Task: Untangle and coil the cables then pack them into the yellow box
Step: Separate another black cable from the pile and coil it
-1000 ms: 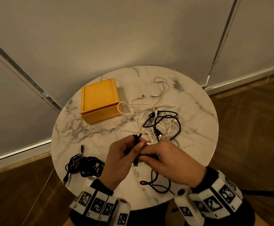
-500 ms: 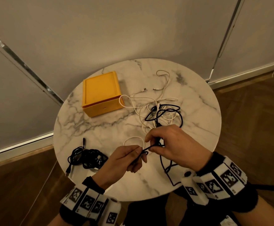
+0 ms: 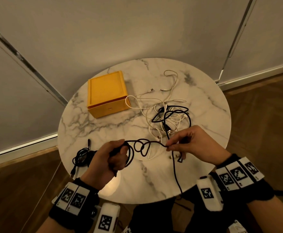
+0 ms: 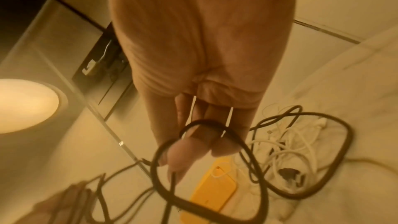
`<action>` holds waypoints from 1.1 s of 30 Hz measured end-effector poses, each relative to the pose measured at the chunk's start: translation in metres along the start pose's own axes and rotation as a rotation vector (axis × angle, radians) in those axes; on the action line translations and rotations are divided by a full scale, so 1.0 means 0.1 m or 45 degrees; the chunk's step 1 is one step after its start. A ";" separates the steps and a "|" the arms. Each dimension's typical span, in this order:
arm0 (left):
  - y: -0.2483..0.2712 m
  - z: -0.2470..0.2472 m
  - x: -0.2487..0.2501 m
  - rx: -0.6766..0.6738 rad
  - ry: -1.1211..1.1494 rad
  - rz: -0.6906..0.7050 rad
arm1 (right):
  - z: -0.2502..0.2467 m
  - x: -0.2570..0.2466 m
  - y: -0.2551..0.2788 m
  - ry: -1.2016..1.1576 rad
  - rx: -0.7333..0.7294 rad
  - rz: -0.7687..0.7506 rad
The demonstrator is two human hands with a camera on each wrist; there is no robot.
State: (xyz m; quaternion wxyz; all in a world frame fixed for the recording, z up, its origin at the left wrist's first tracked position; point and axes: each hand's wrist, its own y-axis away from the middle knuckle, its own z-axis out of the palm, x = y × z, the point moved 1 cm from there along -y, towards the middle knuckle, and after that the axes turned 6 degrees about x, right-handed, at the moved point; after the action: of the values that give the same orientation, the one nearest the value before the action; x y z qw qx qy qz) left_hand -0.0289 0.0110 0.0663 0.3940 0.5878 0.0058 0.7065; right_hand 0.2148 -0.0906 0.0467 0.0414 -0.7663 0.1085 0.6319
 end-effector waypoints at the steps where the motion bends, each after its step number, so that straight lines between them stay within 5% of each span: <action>1: 0.01 0.00 0.00 0.001 0.025 -0.005 | 0.00 0.05 0.01 0.031 -0.006 0.012; 5: 0.01 -0.02 0.06 -0.065 0.130 0.080 | -0.09 0.22 0.04 0.067 0.012 0.052; 17: 0.01 -0.14 0.35 0.245 0.276 0.249 | -0.57 0.64 0.26 0.220 0.224 0.226; 22: -0.05 0.19 0.14 0.089 0.128 0.165 | -0.28 0.61 0.20 0.634 0.127 0.161; 25: -0.09 0.35 0.02 0.047 0.089 0.083 | -0.01 0.40 0.18 0.744 0.232 -0.052; 28: -0.12 0.44 -0.04 0.054 0.103 0.052 | 0.26 0.14 0.21 0.413 0.360 -0.211; 33: -0.13 0.48 -0.03 0.085 0.218 0.047 | 0.64 0.02 0.20 -0.283 0.162 -0.033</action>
State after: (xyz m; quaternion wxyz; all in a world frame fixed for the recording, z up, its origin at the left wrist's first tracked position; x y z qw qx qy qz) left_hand 0.0182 -0.0035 0.0723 0.3591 0.5381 0.0522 0.7608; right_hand 0.1492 -0.0972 0.0339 0.1100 -0.6888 0.1331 0.7041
